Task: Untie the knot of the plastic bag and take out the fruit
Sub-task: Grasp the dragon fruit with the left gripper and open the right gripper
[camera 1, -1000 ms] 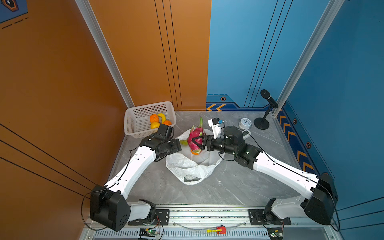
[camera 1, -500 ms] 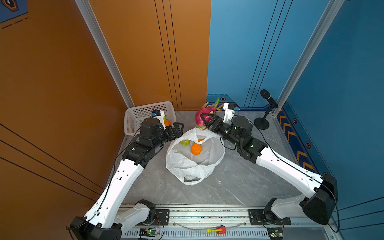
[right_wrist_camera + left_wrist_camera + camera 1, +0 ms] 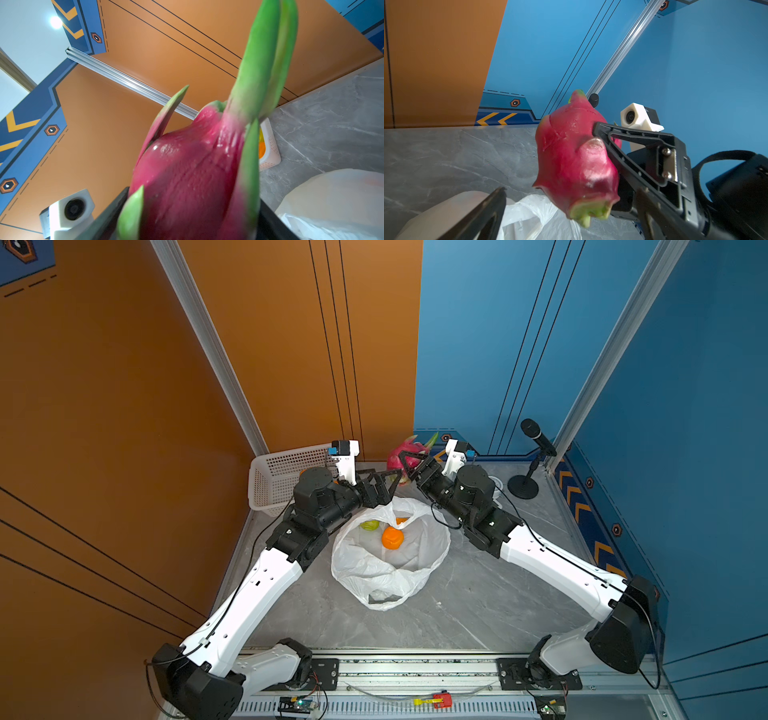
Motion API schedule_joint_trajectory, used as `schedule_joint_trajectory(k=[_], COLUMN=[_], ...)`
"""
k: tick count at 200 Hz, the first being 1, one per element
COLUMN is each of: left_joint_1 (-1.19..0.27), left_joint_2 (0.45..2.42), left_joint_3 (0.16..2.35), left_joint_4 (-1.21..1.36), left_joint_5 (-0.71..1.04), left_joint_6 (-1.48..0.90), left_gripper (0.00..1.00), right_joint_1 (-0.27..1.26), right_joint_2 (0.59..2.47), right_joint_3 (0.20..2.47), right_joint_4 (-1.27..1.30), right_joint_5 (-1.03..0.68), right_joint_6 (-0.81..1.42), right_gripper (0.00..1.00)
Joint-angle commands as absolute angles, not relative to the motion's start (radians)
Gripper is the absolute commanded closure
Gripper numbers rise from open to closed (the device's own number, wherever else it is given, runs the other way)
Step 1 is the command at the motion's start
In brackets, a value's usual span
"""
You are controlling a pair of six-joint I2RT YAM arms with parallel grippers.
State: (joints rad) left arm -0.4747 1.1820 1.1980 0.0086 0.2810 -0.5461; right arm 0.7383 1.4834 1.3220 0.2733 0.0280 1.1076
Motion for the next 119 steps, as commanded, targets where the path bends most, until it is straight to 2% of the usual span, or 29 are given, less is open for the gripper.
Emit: schedule_joint_trajectory(k=[1,119], left_joint_1=[-0.493,-0.505], left_joint_2=[1.215,1.337], left_joint_3=[1.246,1.319], left_joint_4=[0.050,0.114], left_joint_5=[0.332,0.282], left_joint_6=[-0.503,-0.436], left_gripper=[0.03,0.03], right_joint_1=[0.732,0.761], right_joint_2=[1.479,1.454], right_joint_3=[1.360,1.361], right_joint_4=[0.341,0.268], right_joint_5=[0.039,-0.007], right_joint_6=[1.188,1.319], right_gripper=[0.50,0.49])
